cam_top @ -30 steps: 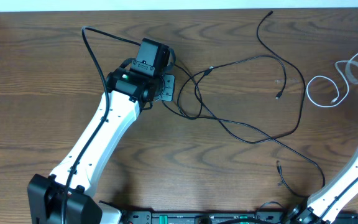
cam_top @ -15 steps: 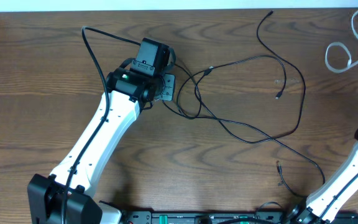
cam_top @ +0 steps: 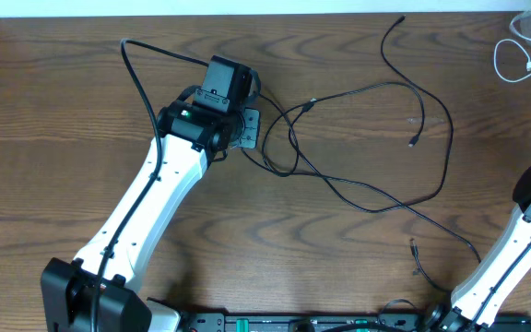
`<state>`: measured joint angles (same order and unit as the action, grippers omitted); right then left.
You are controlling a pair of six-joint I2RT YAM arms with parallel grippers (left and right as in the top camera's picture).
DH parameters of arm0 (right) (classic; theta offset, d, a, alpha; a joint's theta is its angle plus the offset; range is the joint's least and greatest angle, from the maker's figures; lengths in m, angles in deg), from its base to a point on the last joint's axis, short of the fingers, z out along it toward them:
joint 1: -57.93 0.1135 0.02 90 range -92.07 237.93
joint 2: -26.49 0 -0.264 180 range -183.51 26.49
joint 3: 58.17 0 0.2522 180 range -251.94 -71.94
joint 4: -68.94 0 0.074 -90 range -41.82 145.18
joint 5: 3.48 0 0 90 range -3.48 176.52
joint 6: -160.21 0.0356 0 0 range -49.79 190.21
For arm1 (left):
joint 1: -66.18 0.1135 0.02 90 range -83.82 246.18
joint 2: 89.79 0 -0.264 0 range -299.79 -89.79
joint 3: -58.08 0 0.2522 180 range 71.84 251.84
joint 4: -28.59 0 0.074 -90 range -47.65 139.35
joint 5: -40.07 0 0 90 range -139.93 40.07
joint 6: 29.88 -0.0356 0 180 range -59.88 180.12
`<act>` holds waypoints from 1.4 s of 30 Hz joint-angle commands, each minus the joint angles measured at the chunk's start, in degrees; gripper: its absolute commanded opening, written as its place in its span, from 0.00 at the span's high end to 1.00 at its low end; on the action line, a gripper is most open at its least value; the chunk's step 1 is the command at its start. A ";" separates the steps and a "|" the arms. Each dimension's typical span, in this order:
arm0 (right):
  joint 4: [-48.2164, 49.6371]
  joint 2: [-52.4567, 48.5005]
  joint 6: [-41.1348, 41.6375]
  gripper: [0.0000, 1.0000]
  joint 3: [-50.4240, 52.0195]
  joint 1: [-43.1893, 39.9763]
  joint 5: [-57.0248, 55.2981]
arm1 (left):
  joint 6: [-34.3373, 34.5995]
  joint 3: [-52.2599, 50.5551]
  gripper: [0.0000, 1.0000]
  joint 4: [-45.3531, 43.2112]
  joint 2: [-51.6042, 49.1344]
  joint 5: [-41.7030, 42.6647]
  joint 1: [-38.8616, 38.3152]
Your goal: Untangle cables
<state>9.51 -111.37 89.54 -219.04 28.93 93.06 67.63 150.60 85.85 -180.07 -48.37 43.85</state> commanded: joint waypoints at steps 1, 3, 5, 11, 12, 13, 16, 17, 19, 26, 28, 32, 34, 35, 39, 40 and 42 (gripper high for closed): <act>-3.43 0.11 -1.62 0.01 2.14 -0.37 -1.81 | 0.11 0.31 0.93 0.09 -0.39 -0.04 0.13; -6.78 0.26 -1.81 0.01 2.08 -0.37 0.15 | 0.11 0.31 0.93 0.09 -0.39 -0.04 0.13; -10.23 0.83 -3.93 0.01 2.03 -0.35 3.26 | 0.11 0.31 0.92 0.09 -0.39 -0.04 0.13; -18.97 3.87 -10.01 0.01 2.01 0.61 10.84 | 0.07 0.33 0.92 -0.04 -0.39 -0.07 0.13; -20.28 4.46 -10.84 0.01 2.01 0.94 11.63 | 0.07 0.33 0.93 -0.20 -0.37 -0.04 0.13; -21.77 5.07 -11.78 0.01 2.01 1.51 11.93 | 0.07 0.35 0.93 -0.37 -0.35 -0.04 0.13; -26.10 7.08 -13.88 0.01 2.01 3.43 13.03 | -1.55 1.31 0.93 -0.33 -0.11 0.74 0.15; -27.41 7.72 -14.78 0.01 2.01 4.04 13.94 | -2.84 1.79 0.93 -0.33 0.13 1.75 0.15; -29.79 9.03 -17.31 0.01 2.01 5.42 16.81 | -4.20 2.99 0.93 -0.35 0.98 3.17 0.15; -35.89 11.67 -24.28 0.01 2.01 12.41 23.93 | -4.90 6.10 0.93 -2.10 6.51 8.83 0.81; -37.03 11.76 -24.35 0.01 2.03 14.82 23.82 | -4.87 6.12 0.92 -3.43 8.85 11.37 1.57; -37.73 11.76 -24.39 0.01 2.05 19.26 23.52 | -4.63 6.14 0.93 -6.56 14.01 13.27 3.45; -37.70 11.76 -24.37 0.01 2.05 21.35 22.67 | -4.63 6.12 0.93 -8.46 16.74 13.27 4.22; -37.73 11.74 -24.35 0.01 2.05 22.43 21.86 | -4.66 6.12 0.93 -9.57 18.16 13.27 4.50; -37.94 11.74 -24.35 0.01 2.05 26.47 18.53 | -4.66 6.12 0.93 -14.10 23.30 13.22 4.96; -37.94 11.74 -24.35 0.01 2.05 27.34 17.94 | -4.63 6.12 0.93 -15.23 24.48 13.22 4.96; -37.94 11.74 -24.35 0.01 2.05 28.92 17.25 | -4.63 6.12 0.93 -17.11 26.56 13.22 4.96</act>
<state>-28.19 -100.25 66.18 -216.84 55.97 112.52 64.11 155.39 70.33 -156.27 -36.21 48.51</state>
